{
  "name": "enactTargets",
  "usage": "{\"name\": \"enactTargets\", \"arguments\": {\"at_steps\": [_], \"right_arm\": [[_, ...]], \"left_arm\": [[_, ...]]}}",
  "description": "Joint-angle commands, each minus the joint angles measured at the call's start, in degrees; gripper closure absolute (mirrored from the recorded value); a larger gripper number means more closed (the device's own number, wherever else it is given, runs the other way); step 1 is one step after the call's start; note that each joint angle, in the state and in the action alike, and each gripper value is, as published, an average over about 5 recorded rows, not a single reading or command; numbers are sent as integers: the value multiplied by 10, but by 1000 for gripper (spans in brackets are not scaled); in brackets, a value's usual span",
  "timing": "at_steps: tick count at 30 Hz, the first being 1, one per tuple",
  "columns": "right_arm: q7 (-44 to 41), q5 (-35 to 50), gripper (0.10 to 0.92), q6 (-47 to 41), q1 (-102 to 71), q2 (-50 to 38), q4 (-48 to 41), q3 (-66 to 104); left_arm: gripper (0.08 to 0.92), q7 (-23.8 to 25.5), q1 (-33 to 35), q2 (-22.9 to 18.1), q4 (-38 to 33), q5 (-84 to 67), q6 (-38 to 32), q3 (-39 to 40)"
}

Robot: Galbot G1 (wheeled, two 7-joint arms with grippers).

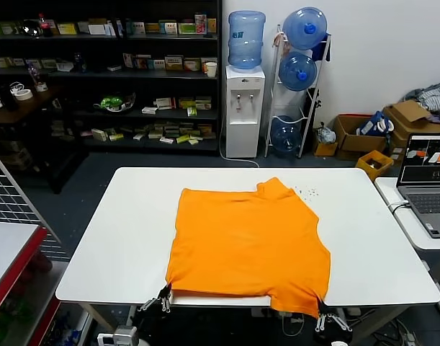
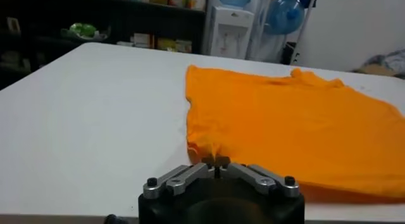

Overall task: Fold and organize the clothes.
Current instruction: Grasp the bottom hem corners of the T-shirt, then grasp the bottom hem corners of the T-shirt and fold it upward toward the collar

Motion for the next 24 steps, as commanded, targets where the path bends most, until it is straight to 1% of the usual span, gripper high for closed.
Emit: {"name": "enactTargets", "arguments": {"at_steps": [1,7,11,17,24], "right_arm": [[4,10,901,-1,87,-12,1,6],[10,45,901,-42,179,-32,-43,-17],[13,64,901,-57,229,-40,-82,-35],[16,91,901,-72,286,-50,-127,-61],[17,104,901,-79,327,-50,-163,-80]], "left_arm": [[900,14,-33,6,-7,-7,-6,-7],[900,19,-135,1,45,-26,-2,-5],[900,18,-179,5,72,-34,4,7],[900,10,-211,6,99,-35,12,32],[900,-2,-228,0,120,-32,22,43]]}}
